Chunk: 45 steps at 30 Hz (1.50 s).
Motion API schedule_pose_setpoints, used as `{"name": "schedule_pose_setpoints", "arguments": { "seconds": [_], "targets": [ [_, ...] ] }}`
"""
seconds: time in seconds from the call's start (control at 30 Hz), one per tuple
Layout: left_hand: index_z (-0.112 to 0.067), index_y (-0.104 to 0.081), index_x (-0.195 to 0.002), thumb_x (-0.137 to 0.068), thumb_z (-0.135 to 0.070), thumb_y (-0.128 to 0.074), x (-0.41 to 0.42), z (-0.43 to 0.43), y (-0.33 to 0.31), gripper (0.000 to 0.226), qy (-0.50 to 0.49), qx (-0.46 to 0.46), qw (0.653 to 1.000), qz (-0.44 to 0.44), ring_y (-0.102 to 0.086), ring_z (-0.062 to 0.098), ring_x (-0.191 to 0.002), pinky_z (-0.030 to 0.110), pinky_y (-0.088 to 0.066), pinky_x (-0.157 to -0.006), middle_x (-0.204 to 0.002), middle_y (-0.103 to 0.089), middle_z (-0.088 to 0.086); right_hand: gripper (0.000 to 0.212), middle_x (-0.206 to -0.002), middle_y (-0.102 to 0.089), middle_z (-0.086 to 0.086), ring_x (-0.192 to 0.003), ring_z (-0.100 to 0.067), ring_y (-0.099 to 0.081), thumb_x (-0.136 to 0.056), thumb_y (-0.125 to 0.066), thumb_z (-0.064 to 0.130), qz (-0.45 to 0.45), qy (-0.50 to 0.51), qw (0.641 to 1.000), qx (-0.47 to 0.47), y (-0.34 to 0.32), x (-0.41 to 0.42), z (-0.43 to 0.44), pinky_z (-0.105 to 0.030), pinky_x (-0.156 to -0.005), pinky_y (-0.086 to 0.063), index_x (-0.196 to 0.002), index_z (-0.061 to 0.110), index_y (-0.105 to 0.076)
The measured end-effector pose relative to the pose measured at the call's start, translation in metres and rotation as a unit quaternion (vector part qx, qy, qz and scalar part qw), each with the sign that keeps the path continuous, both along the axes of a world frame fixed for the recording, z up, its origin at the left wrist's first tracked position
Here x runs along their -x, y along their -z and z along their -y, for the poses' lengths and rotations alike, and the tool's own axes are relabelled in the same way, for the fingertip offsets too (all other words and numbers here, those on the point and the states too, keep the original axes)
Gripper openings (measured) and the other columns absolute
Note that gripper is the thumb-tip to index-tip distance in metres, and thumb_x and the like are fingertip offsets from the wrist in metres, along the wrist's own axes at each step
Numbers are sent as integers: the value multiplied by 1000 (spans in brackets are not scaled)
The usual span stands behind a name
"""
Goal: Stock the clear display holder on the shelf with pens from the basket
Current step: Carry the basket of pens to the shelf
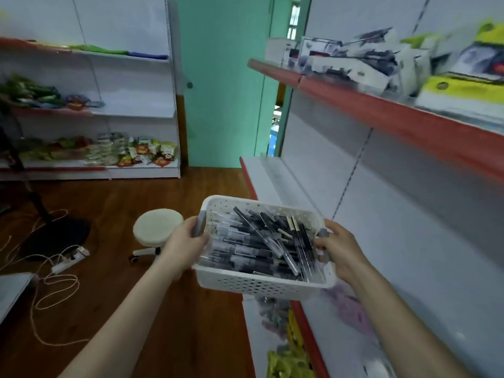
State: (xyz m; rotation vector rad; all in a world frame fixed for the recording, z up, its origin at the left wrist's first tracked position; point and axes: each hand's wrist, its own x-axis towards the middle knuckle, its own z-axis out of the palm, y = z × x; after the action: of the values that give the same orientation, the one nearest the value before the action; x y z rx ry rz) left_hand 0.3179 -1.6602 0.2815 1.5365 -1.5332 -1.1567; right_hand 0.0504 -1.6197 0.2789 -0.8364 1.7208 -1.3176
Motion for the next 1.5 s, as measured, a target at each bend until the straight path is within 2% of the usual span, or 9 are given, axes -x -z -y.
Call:
{"name": "schedule_pose_setpoints", "arguments": {
  "seconds": [0.13,0.27,0.37,0.53,0.73,1.0,1.27,1.33,1.5],
  "targets": [
    [-16,-40,-138,-93,-15,-52,-3,105,-7,46,-18,6,1000,23,-57,25,-109,39,-52,-87,-120,-58,5,45,-84,-57,-5,-66,-17,-50,-85,-45,-15,3,-18,1000,-11,-11,-4,111,-24,-45,-40,-115,18,-54],
    [-17,-40,-138,-95,-16,-49,-9,202,-19,44,-17,15,999,45,-56,19,-103,21,-47,-65,-124,-57,5,43,-81,-55,-4,-66,-17,-49,-85,-44,-16,2,-15,1000,-12,-17,-12,213,-24,-47,-42,-113,15,-55],
    [-17,-40,-137,-94,-14,-51,-14,280,-18,45,-3,6,1000,3,-58,22,-106,40,-54,-83,-124,-57,4,41,-84,-55,-6,-67,-19,-49,-86,-43,-15,11,-4,1000,-6,-13,-17,283,-26,-51,-41,-113,14,-55],
    [-17,-40,-139,-93,-12,-52,-11,409,-14,48,54,8,998,17,-56,24,-113,46,-49,-94,-127,-55,5,45,-99,-57,-11,-72,-20,-52,-86,-45,-13,31,52,998,-2,1,-19,378,-26,-55,-45,-123,11,-54],
    [-12,-40,-139,-92,-15,-54,30,528,-16,50,152,0,987,61,-54,28,-117,48,-47,-96,-132,-53,10,42,-81,-55,-5,-62,-16,-48,-85,-44,-13,36,147,988,-12,1,-3,445,-18,-39,-39,-117,11,-56],
    [-11,-45,-134,-92,-13,-53,114,646,0,43,241,-1,969,54,-56,24,-108,40,-48,-89,-126,-57,9,41,-80,-55,-4,-62,-17,-47,-86,-46,-15,43,235,971,-15,14,53,529,-22,-48,-38,-109,18,-53],
    [-10,-47,-132,-92,-11,-53,178,738,4,41,285,0,958,40,-53,17,-92,25,-43,-72,-112,-57,5,44,-89,-54,-3,-70,-19,-51,-88,-47,-13,62,274,959,-23,11,101,601,-27,-56,-41,-120,17,-50],
    [-11,-47,-132,-91,-12,-54,191,756,4,41,303,2,952,41,-55,15,-90,23,-45,-70,-115,-58,5,54,-100,-52,-4,-78,-21,-52,-88,-48,-12,77,295,952,-26,11,110,610,-28,-58,-41,-134,14,-42],
    [-12,-45,-135,-93,-13,-52,226,791,10,43,355,21,933,53,-58,20,-98,25,-49,-72,-124,-59,9,57,-78,-45,-2,-62,-16,-43,-87,-49,-14,72,336,939,-24,18,130,622,-28,-54,-38,-134,17,-42]
  ]
}}
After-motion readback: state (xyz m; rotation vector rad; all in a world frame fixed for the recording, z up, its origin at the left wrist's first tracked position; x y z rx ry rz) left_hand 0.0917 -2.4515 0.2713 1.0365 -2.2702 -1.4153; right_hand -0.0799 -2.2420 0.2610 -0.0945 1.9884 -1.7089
